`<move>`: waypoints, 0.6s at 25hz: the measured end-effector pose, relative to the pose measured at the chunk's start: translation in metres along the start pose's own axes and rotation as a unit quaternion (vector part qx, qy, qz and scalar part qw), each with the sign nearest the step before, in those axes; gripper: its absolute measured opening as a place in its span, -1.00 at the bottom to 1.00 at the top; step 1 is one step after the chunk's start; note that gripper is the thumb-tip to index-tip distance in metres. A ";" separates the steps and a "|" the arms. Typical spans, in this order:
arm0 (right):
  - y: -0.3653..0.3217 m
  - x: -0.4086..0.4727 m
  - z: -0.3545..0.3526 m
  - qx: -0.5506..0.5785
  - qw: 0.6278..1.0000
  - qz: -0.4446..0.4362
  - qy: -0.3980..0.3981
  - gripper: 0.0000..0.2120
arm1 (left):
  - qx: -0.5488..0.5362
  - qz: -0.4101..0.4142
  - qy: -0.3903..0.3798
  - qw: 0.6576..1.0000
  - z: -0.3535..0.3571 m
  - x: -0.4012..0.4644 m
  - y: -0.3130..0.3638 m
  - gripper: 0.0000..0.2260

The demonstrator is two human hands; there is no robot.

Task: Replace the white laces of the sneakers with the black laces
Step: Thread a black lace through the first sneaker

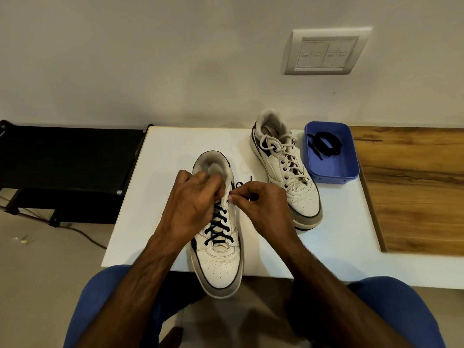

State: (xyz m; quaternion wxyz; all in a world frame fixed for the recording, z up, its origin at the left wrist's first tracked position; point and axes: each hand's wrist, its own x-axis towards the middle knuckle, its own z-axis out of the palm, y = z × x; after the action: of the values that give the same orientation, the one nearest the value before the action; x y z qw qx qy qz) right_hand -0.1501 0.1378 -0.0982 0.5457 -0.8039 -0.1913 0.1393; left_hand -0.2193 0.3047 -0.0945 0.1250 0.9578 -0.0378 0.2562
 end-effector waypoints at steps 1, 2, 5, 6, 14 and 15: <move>0.000 0.000 0.001 0.012 1.000 0.004 0.003 -0.95 | -0.028 -0.029 -0.007 0.999 0.002 0.000 -0.001 -0.72; 0.001 -0.001 0.001 0.022 1.000 0.007 0.004 -0.95 | -0.067 -0.060 -0.018 0.996 0.003 -0.001 -0.002 -0.67; 0.004 0.001 0.000 0.040 0.999 0.015 -0.007 -0.94 | -0.146 -0.106 -0.041 0.983 0.002 -0.004 -0.003 -0.66; 0.004 0.003 -0.002 0.042 0.999 0.020 -0.012 -0.93 | -0.149 -0.110 -0.046 0.982 0.002 -0.004 -0.004 -0.68; 0.007 0.018 -0.008 -0.063 0.985 -0.142 -0.075 -0.72 | -0.173 -0.141 -0.091 0.970 -0.003 -0.005 -0.019 -0.94; 0.008 0.022 -0.008 -0.072 0.983 -0.150 -0.079 -0.73 | -0.183 -0.146 -0.094 0.968 -0.003 -0.006 -0.020 -0.93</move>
State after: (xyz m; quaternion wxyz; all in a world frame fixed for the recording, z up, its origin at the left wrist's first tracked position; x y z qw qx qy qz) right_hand -0.1263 0.1384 -0.1028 0.4838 -0.7898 -0.3622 0.1049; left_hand -0.2228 0.3245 -0.0992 0.3303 0.9335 0.0446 0.1323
